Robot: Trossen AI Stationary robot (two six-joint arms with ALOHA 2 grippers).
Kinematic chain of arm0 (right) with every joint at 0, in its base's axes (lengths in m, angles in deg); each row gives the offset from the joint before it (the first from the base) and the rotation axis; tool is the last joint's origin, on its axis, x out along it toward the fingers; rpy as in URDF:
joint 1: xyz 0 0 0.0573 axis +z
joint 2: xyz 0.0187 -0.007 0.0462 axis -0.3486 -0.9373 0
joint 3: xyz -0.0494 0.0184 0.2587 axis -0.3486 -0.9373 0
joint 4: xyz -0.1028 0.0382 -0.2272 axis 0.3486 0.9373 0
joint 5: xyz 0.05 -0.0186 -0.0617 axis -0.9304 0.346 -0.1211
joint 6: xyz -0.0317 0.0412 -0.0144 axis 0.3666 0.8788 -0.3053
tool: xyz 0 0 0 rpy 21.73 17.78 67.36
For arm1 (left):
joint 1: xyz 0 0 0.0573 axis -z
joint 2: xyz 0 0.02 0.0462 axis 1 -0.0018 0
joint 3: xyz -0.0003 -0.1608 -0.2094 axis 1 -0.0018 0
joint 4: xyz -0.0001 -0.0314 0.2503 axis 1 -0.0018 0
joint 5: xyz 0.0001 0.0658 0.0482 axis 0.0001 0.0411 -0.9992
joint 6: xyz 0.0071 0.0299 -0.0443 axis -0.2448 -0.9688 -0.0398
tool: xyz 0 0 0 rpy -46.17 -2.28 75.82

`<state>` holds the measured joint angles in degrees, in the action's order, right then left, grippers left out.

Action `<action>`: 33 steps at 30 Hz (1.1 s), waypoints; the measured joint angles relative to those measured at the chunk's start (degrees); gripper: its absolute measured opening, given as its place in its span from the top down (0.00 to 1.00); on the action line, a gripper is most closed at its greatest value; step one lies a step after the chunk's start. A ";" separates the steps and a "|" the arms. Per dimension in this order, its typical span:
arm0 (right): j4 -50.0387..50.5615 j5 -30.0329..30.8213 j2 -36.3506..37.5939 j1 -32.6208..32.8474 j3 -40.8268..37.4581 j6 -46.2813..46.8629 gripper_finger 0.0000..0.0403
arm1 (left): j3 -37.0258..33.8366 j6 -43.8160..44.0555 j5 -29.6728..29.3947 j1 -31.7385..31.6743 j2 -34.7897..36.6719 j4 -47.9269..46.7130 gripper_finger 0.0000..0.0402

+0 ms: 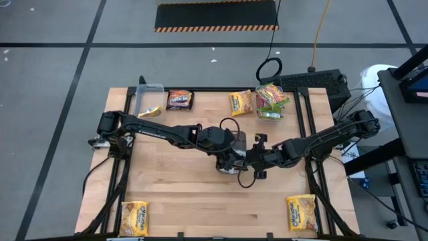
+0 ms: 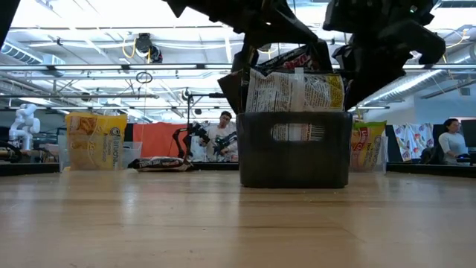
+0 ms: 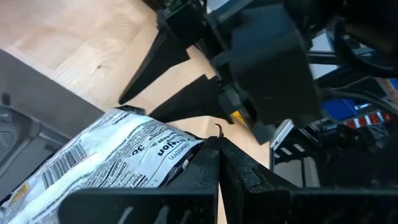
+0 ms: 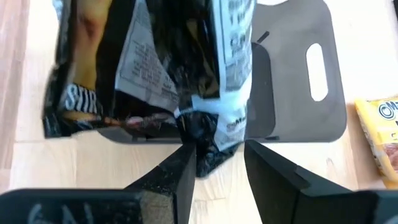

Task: Sort Maruchan noodles
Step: Put the bottom black noodle pack into the black bin

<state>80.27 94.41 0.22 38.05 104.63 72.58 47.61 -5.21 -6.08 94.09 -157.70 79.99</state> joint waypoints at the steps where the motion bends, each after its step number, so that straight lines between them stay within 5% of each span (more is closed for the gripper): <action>1: 0.26 0.00 0.00 0.00 0.00 0.00 0.68 | 0.00 0.19 0.17 0.00 0.00 0.19 1.00; 33: 1.54 -7.46 -0.07 -0.48 0.00 1.42 0.68 | 0.00 0.17 0.54 -0.37 0.00 1.74 1.00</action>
<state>81.81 86.95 0.15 37.57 104.63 74.00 47.61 -5.04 -5.53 93.71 -157.70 81.73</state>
